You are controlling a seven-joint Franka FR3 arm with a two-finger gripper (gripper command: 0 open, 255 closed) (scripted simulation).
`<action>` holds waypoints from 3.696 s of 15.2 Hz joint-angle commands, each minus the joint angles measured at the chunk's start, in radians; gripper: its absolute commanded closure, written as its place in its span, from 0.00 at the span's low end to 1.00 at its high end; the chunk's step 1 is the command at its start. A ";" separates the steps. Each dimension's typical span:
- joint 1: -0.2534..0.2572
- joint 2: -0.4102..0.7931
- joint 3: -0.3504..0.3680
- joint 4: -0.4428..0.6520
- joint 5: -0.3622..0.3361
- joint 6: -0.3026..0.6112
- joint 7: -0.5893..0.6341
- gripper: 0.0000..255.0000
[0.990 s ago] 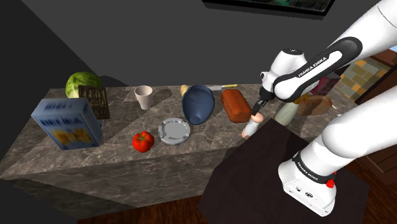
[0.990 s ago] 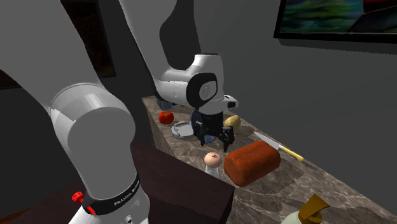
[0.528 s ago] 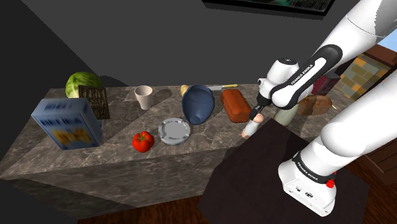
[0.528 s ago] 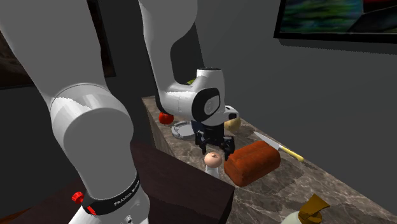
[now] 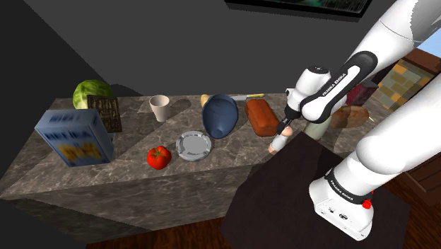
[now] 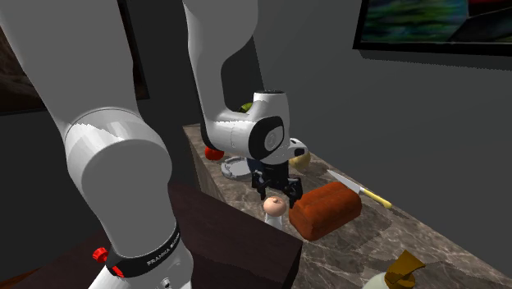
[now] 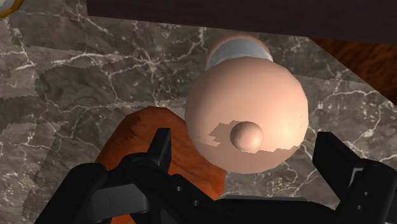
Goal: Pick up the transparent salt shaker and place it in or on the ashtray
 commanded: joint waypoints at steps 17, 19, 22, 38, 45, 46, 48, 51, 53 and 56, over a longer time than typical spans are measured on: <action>0.028 -0.169 -0.003 -0.019 0.097 -0.151 -0.082 1.00; 0.034 -0.215 -0.006 -0.021 0.110 -0.196 -0.094 1.00; 0.042 -0.282 -0.008 -0.019 0.125 -0.263 -0.107 1.00; 0.206 -0.318 0.148 0.144 0.262 -0.480 0.066 1.00; 0.287 -0.181 0.257 0.331 0.305 -0.545 0.214 1.00; 0.296 -0.160 0.270 0.362 0.306 -0.556 0.234 1.00; 0.313 -0.115 0.294 0.425 0.307 -0.579 0.274 1.00; 0.337 -0.046 0.327 0.527 0.303 -0.617 0.331 1.00; 0.353 0.003 0.345 0.600 0.296 -0.645 0.367 1.00; 0.379 0.079 0.368 0.715 0.284 -0.691 0.419 1.00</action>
